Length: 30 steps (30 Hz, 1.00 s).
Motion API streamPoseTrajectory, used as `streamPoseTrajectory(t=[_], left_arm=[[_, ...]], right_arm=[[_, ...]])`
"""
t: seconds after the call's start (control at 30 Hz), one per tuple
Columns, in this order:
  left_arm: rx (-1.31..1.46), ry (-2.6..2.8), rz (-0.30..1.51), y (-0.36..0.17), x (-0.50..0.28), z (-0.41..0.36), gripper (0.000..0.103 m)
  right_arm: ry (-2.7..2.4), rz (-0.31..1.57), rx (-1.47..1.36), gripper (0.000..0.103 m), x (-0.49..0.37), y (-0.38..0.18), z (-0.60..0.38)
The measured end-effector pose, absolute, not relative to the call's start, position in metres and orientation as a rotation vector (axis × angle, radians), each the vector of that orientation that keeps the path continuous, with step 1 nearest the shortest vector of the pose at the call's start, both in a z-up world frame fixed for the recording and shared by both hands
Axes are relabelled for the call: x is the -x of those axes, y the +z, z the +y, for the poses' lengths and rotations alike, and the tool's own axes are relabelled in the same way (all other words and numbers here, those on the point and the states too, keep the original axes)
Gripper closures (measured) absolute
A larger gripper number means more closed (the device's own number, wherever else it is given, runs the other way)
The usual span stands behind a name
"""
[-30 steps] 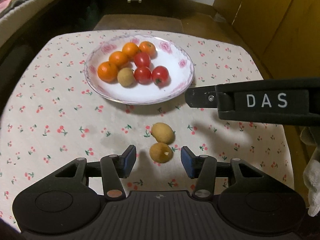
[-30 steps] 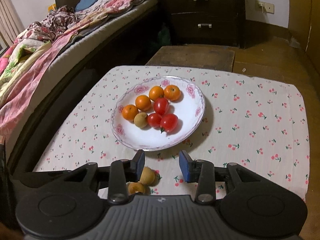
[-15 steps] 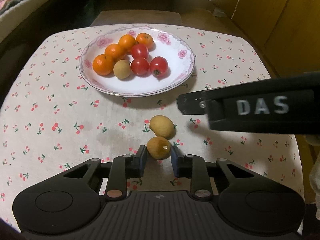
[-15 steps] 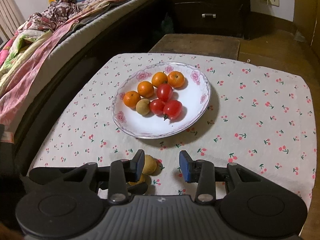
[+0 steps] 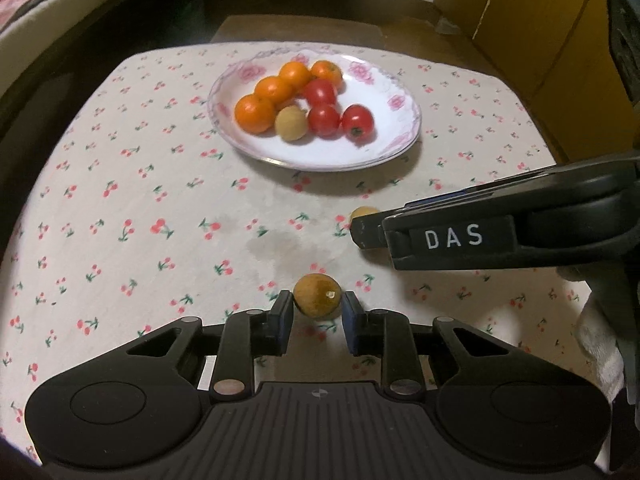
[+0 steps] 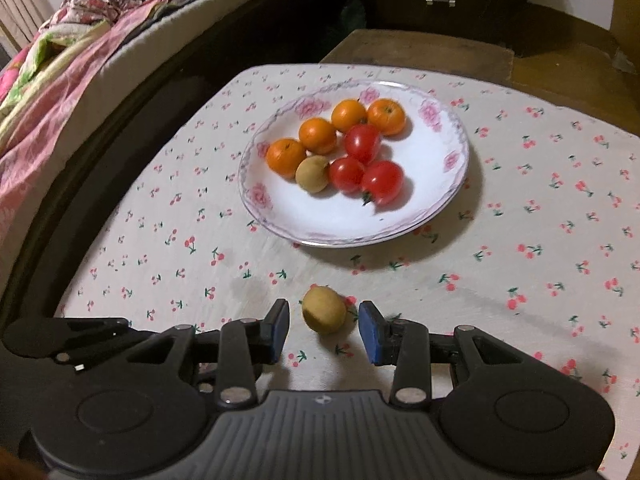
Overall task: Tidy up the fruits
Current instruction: 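Grasp a brown fruit with the left gripper while the right gripper grasps the other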
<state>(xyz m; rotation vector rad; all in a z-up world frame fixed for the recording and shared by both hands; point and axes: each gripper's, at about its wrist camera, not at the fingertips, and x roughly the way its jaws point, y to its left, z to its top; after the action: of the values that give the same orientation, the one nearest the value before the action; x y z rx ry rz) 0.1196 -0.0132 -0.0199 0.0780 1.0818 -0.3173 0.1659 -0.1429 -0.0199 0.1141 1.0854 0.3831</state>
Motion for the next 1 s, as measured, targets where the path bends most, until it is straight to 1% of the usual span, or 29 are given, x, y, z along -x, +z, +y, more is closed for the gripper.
streamPoseTrajectory(t=[0.2,0.27,0.33,0.4,0.47,0.5,0.63,0.7,0.77,0.8,0.9,1.0], left_arm=[[-0.072,-0.320,1.088,-0.022,-0.120,-0.010,0.066],[-0.079,-0.323,1.091,-0.023,-0.120,-0.010,0.060],[-0.088,-0.325,1.094,-0.025,-0.120,-0.011,0.056],[-0.092,-0.323,1.098,-0.027,-0.119,-0.010,0.055],[-0.088,-0.321,1.095,-0.027,-0.119,-0.009,0.052],[-0.087,-0.318,1.095,-0.027,-0.119,-0.009,0.052],[-0.094,-0.319,1.095,-0.026,-0.119,-0.009,0.054],[-0.110,-0.321,1.090,-0.027,-0.118,-0.012,0.056],[-0.117,-0.318,1.085,-0.027,-0.117,-0.012,0.067],[-0.112,-0.323,1.088,-0.027,-0.118,-0.012,0.070],[-0.111,-0.322,1.090,-0.026,-0.118,-0.011,0.070],[-0.113,-0.327,1.089,-0.025,-0.116,-0.012,0.070]], right_arm=[[0.387,1.098,-0.082,0.065,-0.171,-0.031,-0.132],[0.392,1.094,-0.062,0.065,-0.171,-0.031,-0.130],[0.383,1.087,-0.038,0.065,-0.170,-0.031,-0.129],[0.385,1.084,-0.018,0.065,-0.169,-0.032,-0.128],[0.391,1.083,-0.006,0.067,-0.167,-0.031,-0.128],[0.392,1.083,0.000,0.070,-0.167,-0.031,-0.128],[0.392,1.086,-0.017,0.076,-0.165,-0.028,-0.132],[0.382,1.078,-0.024,0.077,-0.163,-0.025,-0.138],[0.376,1.076,-0.029,0.078,-0.160,-0.022,-0.143],[0.372,1.075,-0.030,0.079,-0.159,-0.021,-0.146],[0.375,1.086,-0.053,0.085,-0.156,-0.021,-0.152],[0.372,1.086,-0.059,0.086,-0.153,-0.019,-0.157]])
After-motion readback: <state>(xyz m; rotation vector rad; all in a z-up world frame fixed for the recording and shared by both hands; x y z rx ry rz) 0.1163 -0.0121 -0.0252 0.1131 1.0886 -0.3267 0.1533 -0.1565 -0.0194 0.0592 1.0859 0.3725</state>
